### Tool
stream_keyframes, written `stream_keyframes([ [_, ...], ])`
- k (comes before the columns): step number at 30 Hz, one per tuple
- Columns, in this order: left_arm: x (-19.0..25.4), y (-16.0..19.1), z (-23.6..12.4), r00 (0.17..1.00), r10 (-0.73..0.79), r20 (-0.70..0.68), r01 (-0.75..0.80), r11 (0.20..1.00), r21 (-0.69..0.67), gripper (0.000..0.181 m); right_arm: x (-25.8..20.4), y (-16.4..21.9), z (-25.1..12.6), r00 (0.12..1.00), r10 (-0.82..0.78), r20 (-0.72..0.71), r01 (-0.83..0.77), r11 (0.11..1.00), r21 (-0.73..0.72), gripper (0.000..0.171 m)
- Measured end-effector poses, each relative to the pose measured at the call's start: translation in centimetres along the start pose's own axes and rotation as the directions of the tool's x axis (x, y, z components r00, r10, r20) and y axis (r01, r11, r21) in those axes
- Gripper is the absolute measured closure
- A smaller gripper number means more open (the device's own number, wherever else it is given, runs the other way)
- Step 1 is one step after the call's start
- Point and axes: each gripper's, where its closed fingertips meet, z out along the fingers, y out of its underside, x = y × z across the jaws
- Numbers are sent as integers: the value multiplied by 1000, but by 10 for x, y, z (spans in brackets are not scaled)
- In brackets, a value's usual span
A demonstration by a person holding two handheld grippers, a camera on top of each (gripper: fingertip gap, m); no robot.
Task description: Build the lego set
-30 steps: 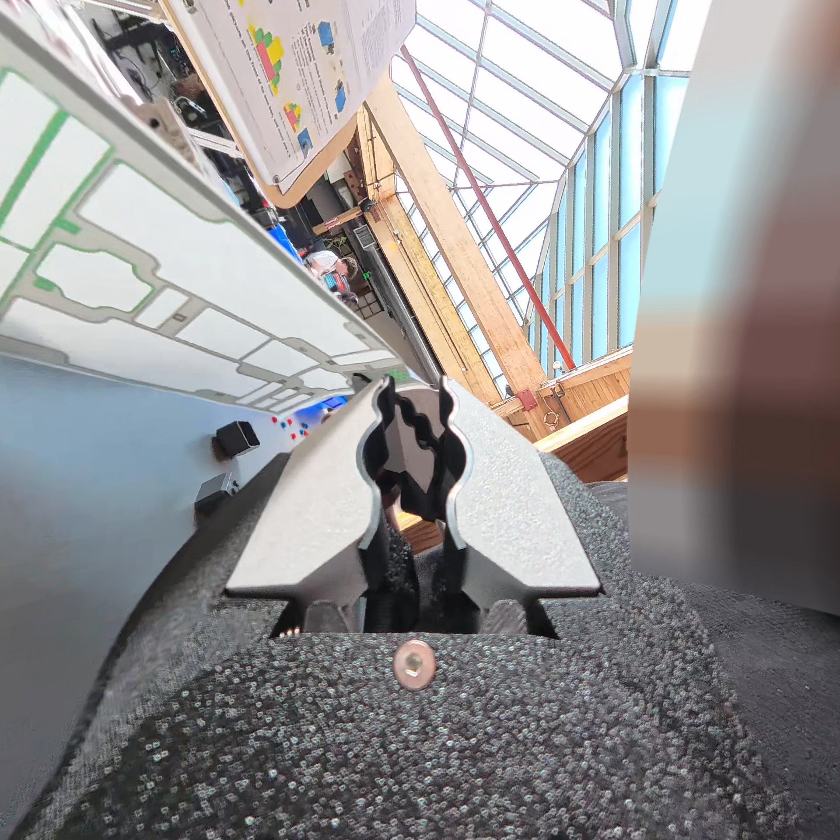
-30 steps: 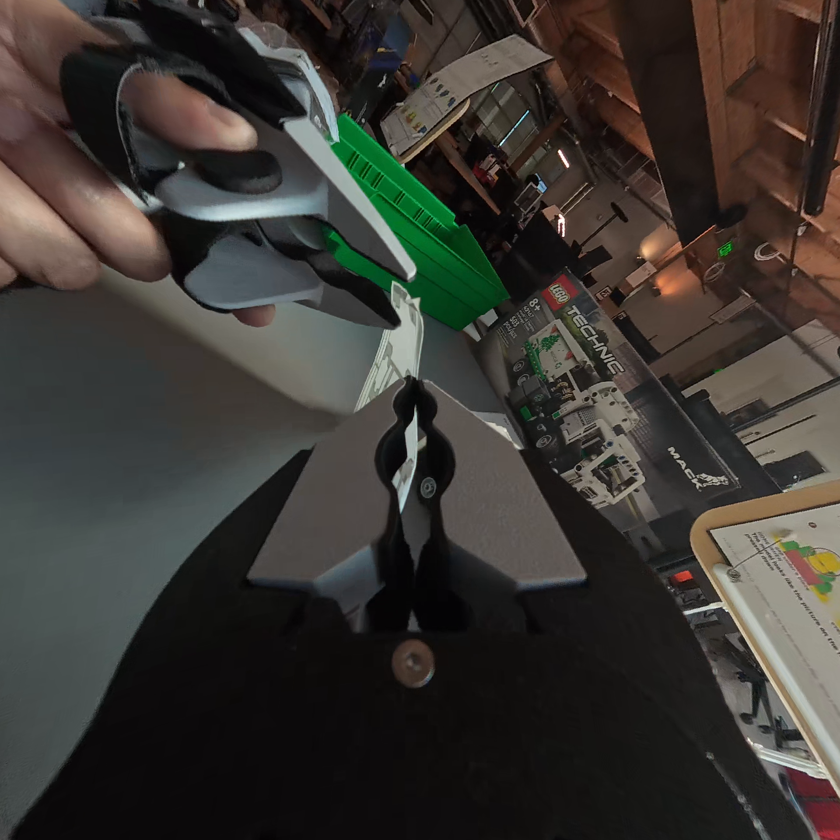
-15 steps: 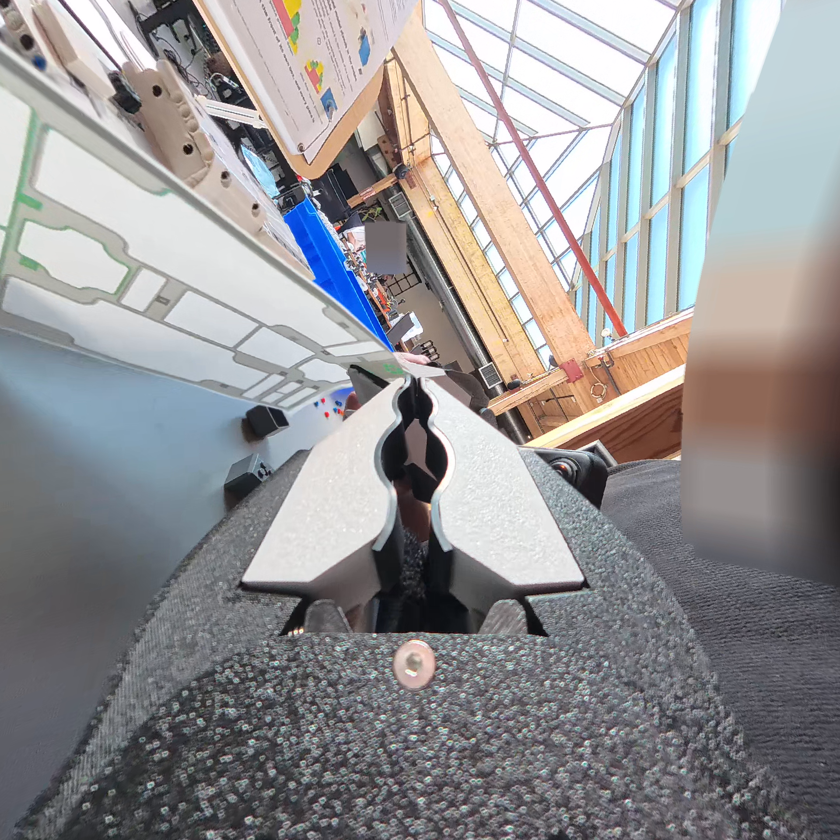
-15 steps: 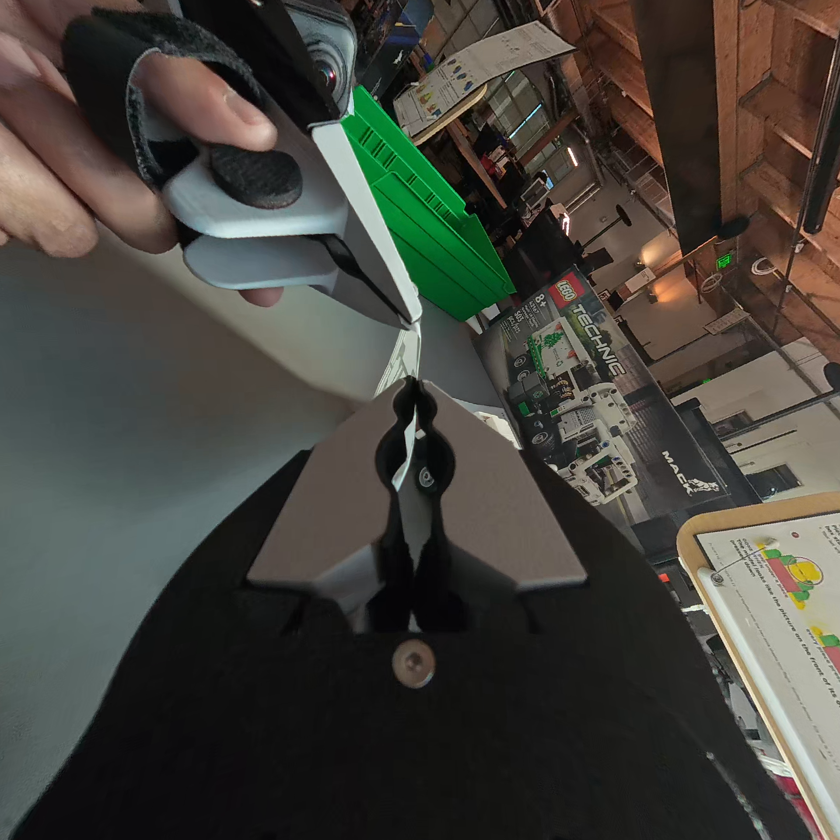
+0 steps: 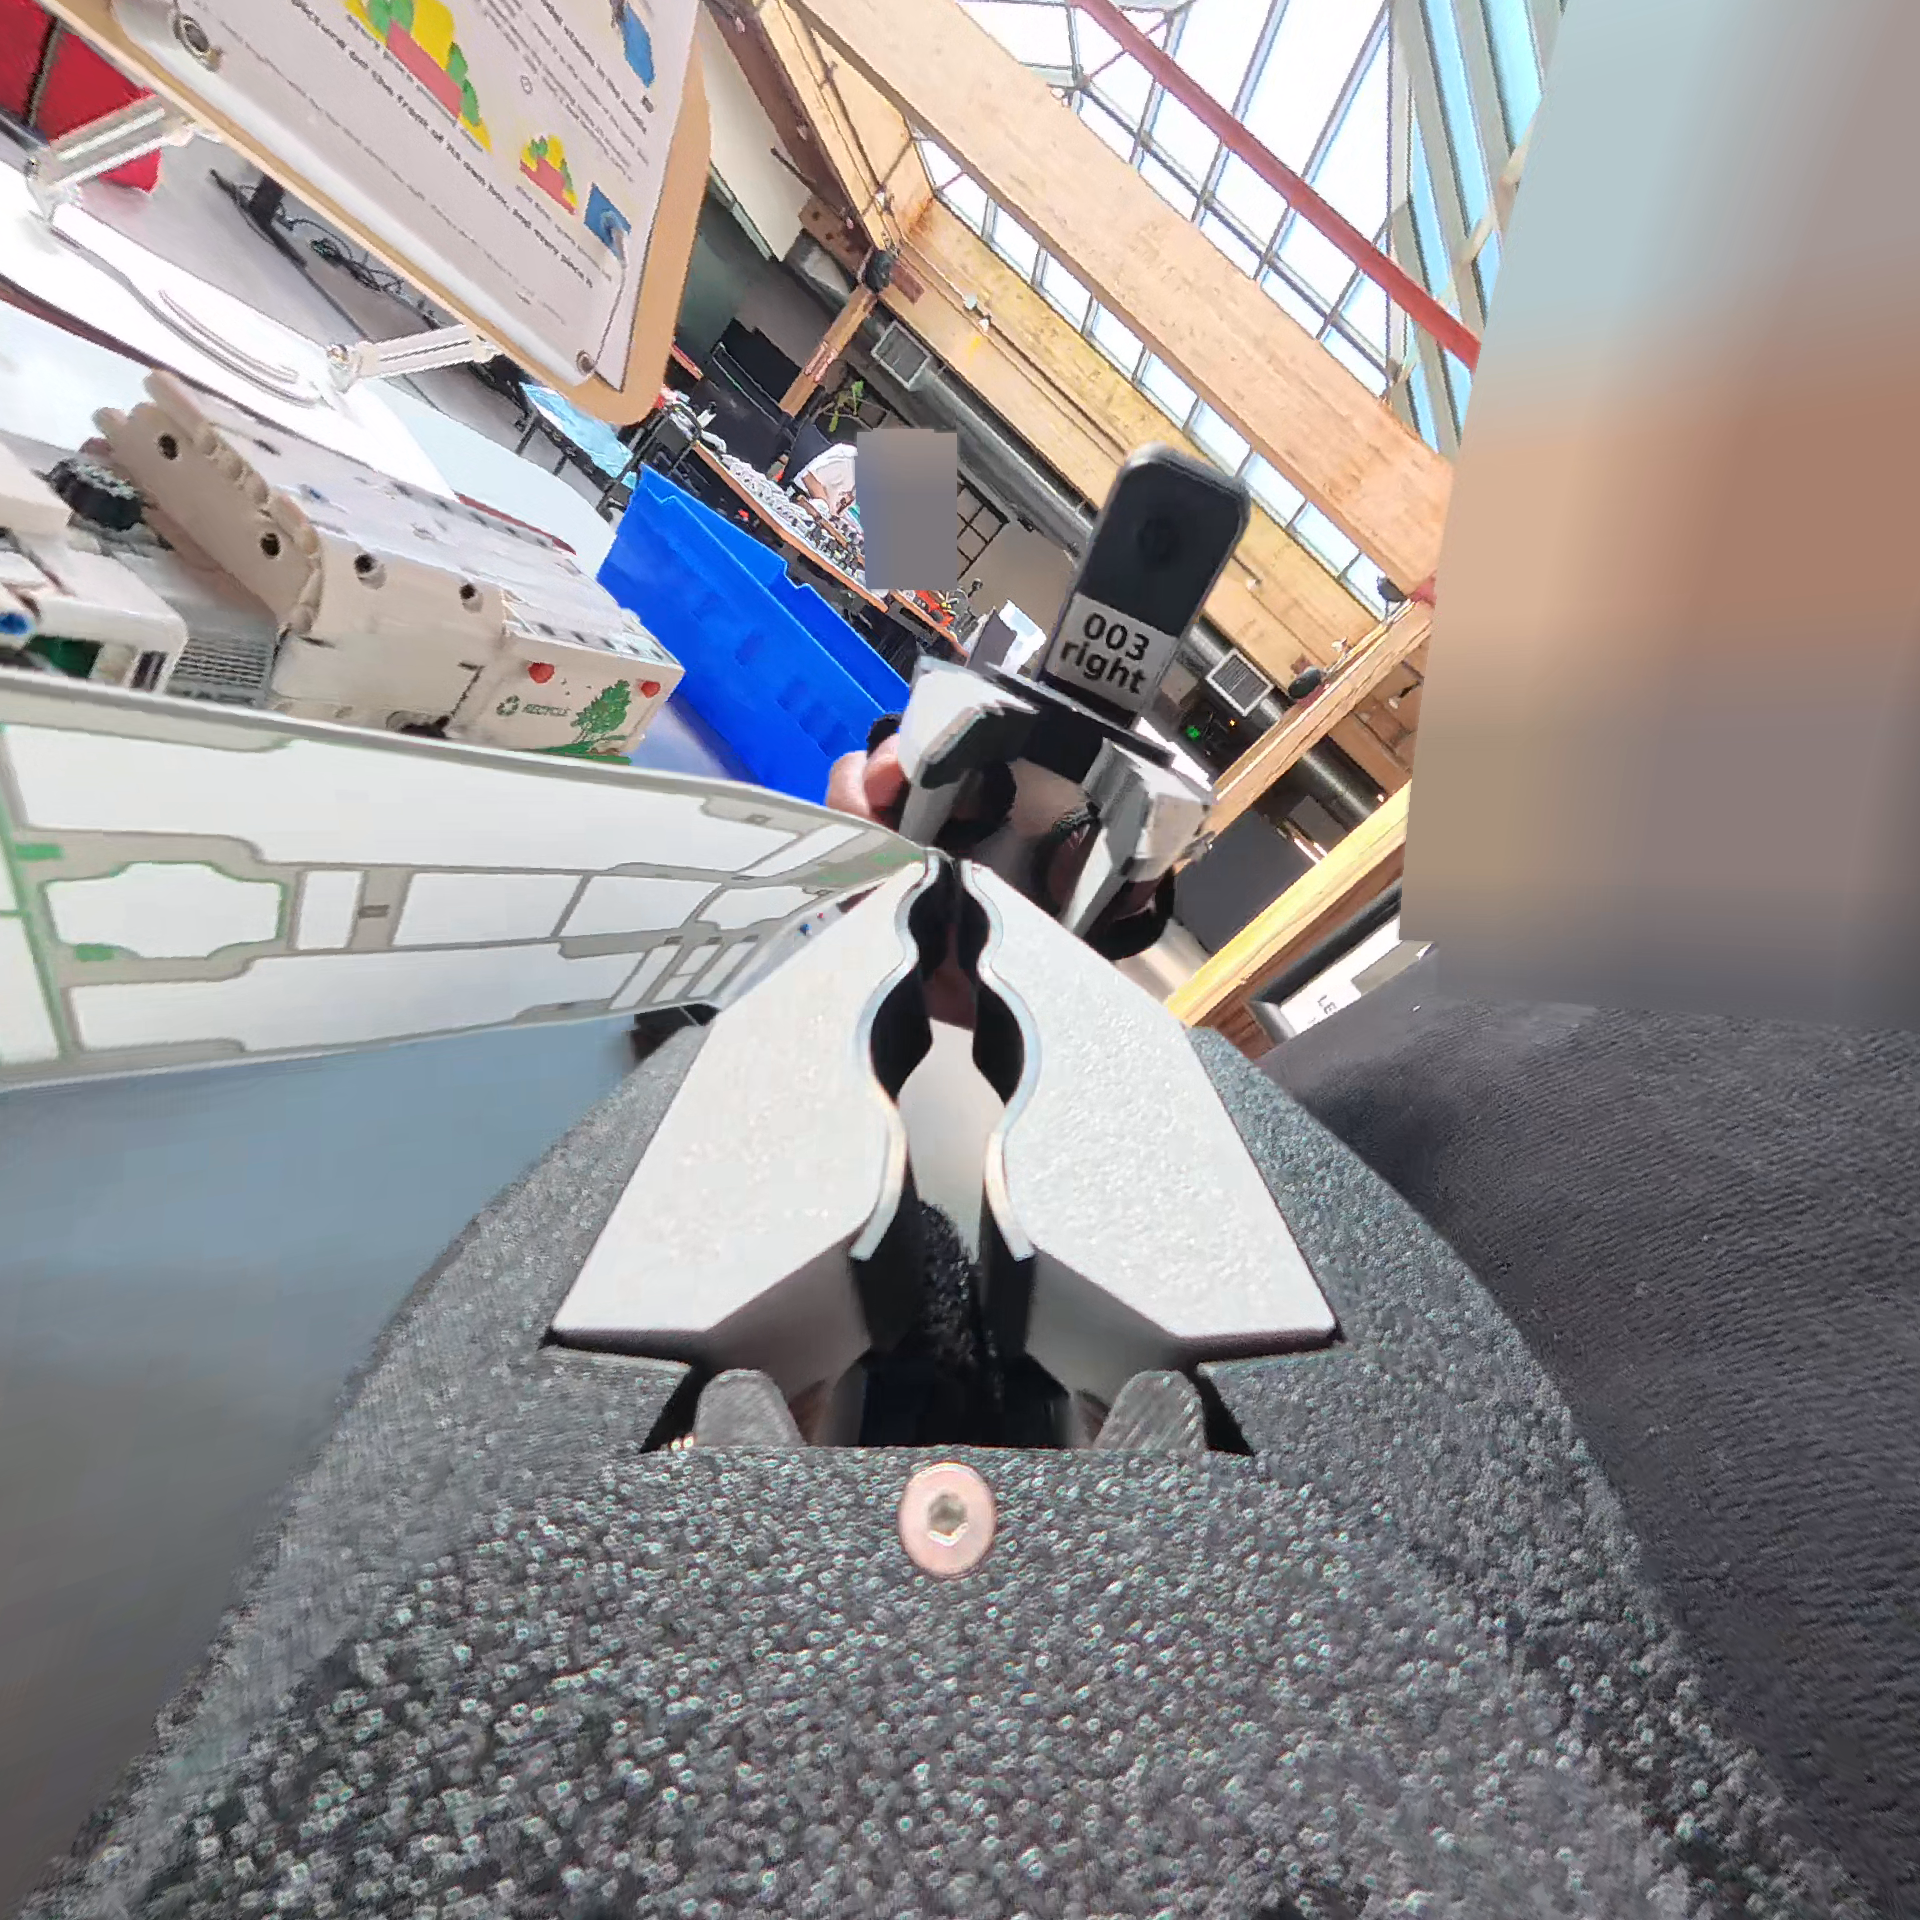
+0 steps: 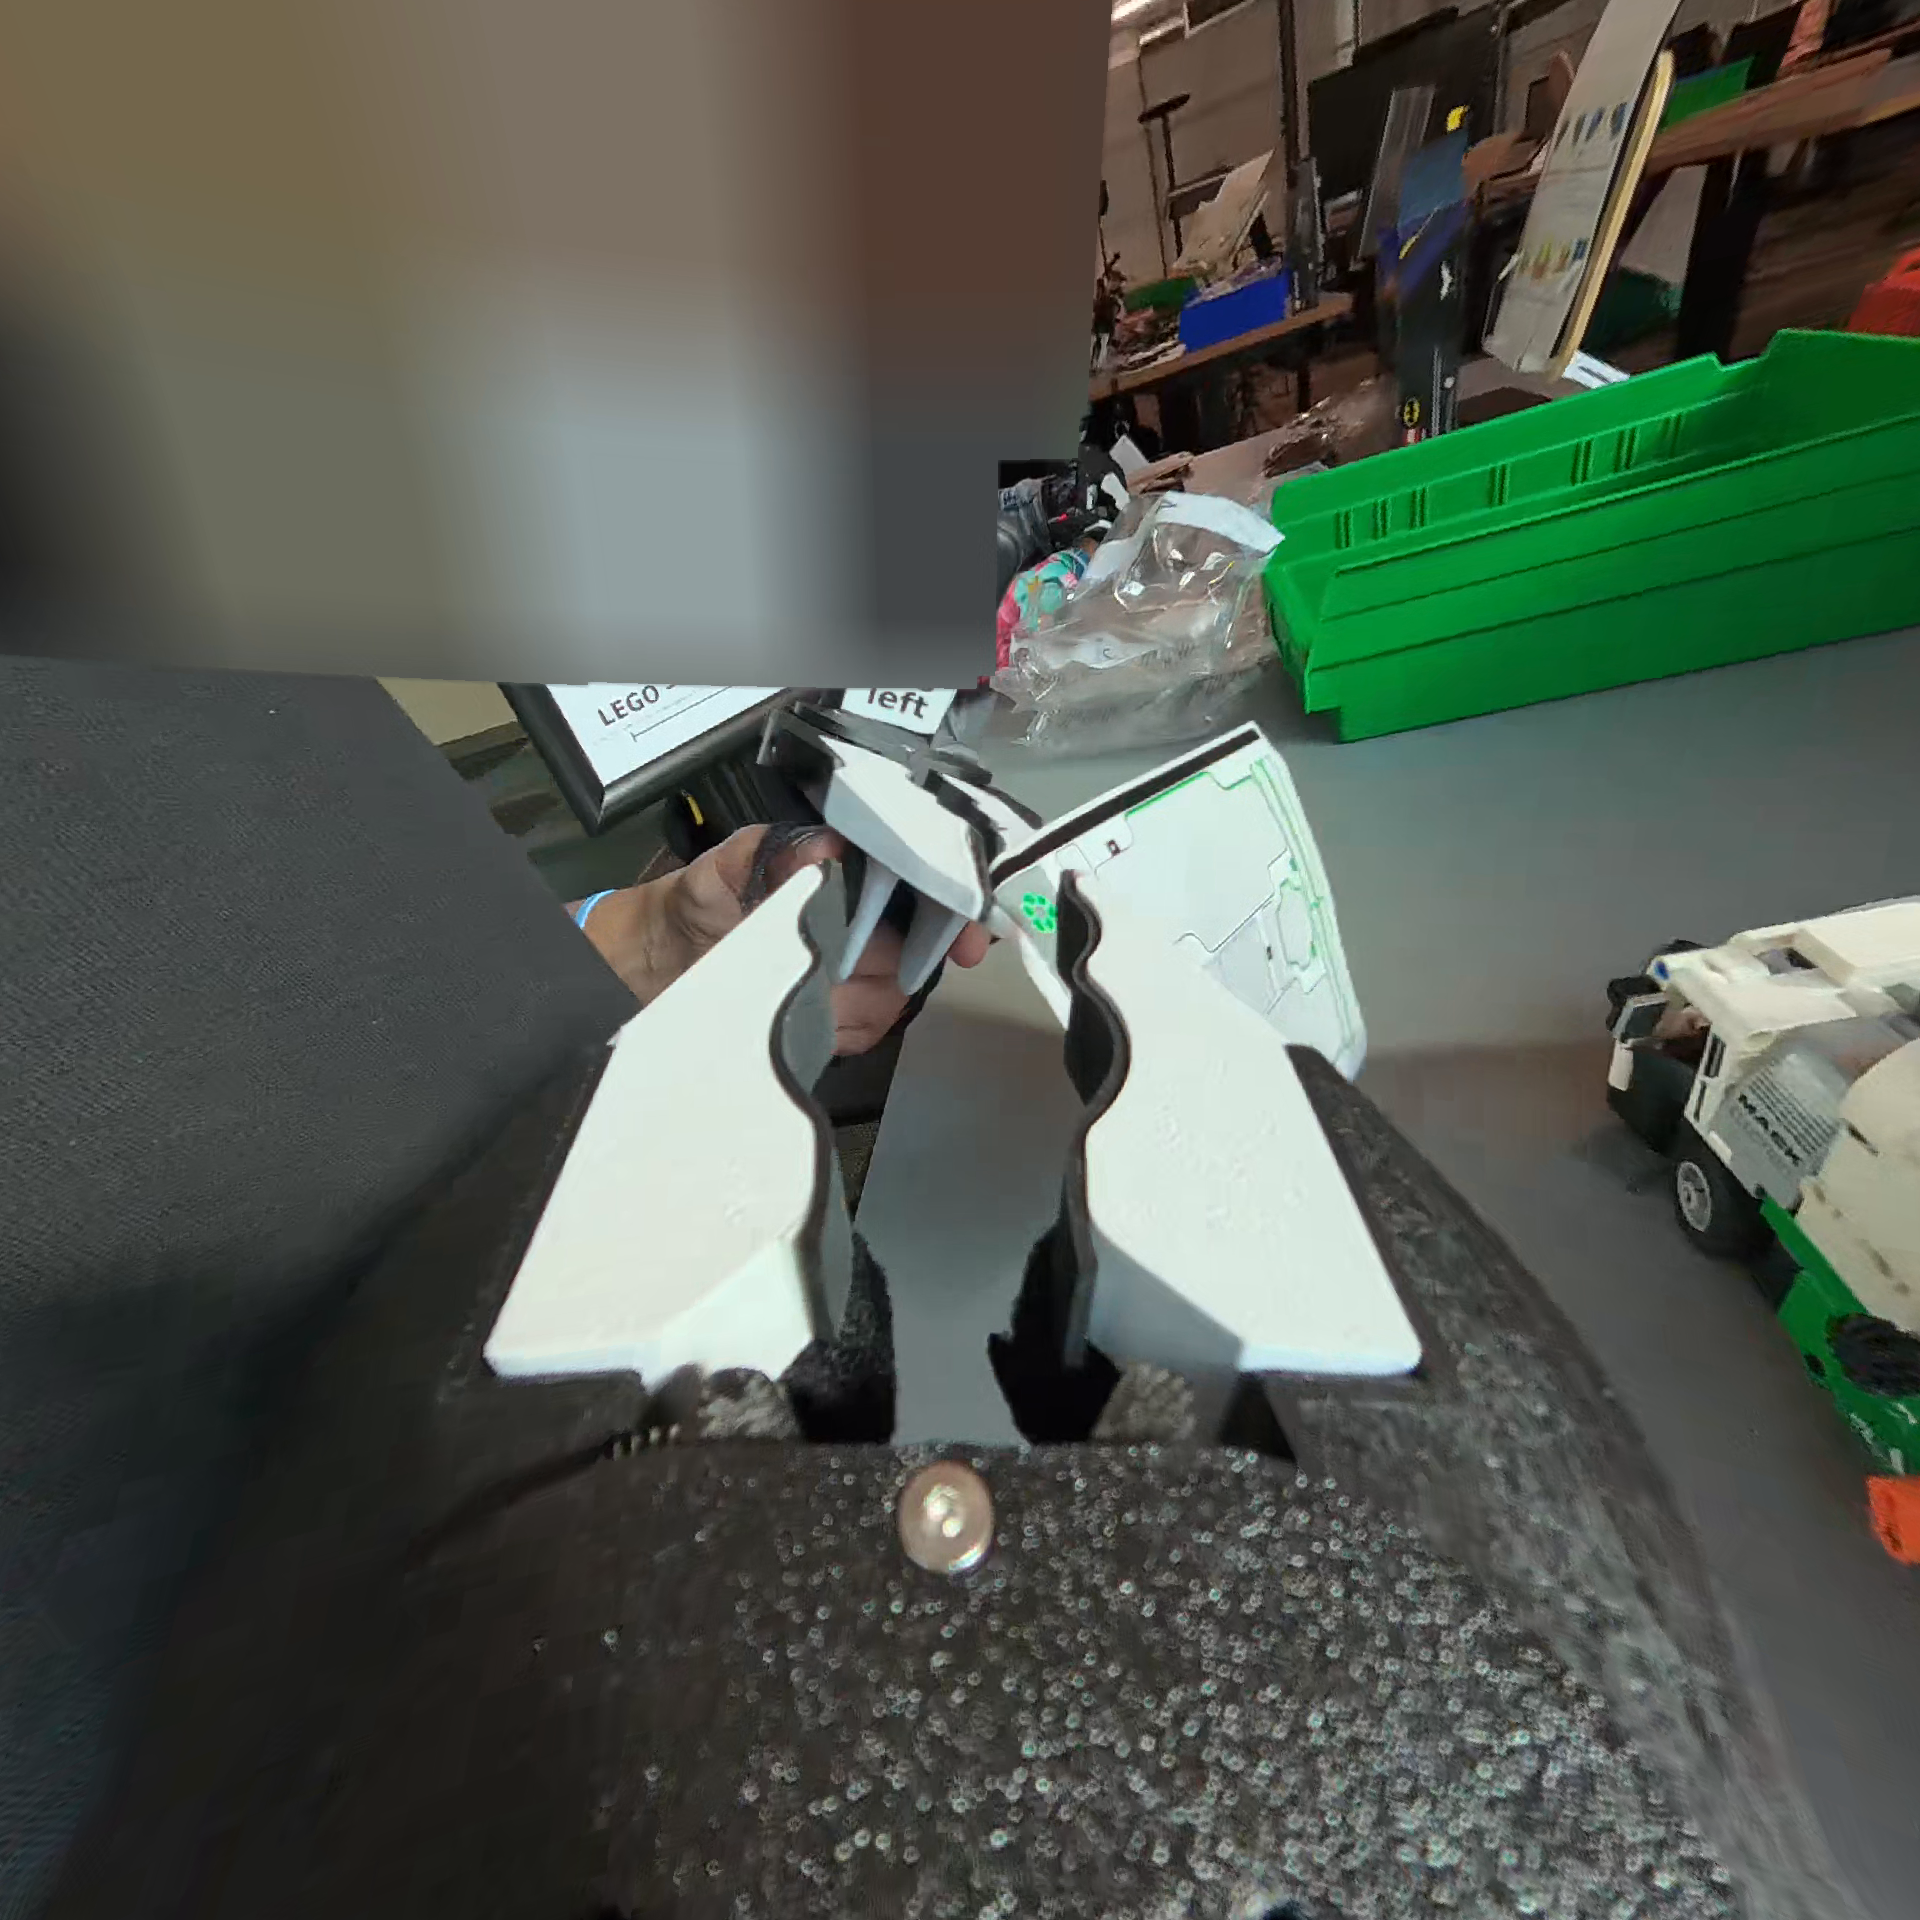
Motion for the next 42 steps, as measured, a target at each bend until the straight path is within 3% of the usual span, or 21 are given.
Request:
stream_keyframes([
  [5, 10, 0, 4, 995, 92, -40, -93, 995, -28, 181, -8, 10, 11, 990, 78, 116, -71, 995, -63, 135],
  [11, 22, -3, 5, 982, 160, -96, -163, 987, -18, 181, -12, 3, 8, 977, 119, 178, -113, 993, -46, 155],
  [24, 27, 4, 2, 941, 329, -74, -334, 939, -75, 181, -16, 2, 7, 869, 332, 367, -358, 934, 3, 162],
  [27, 26, 8, 2, 934, 350, -71, -356, 929, -103, 181, -11, 0, 6, 861, 348, 370, -386, 922, 32, 171],
  [42, 23, 14, -2, 951, 297, -84, -305, 946, -111, 181, 4, 3, -1, 913, 310, 264, -336, 940, 57, 171],
])
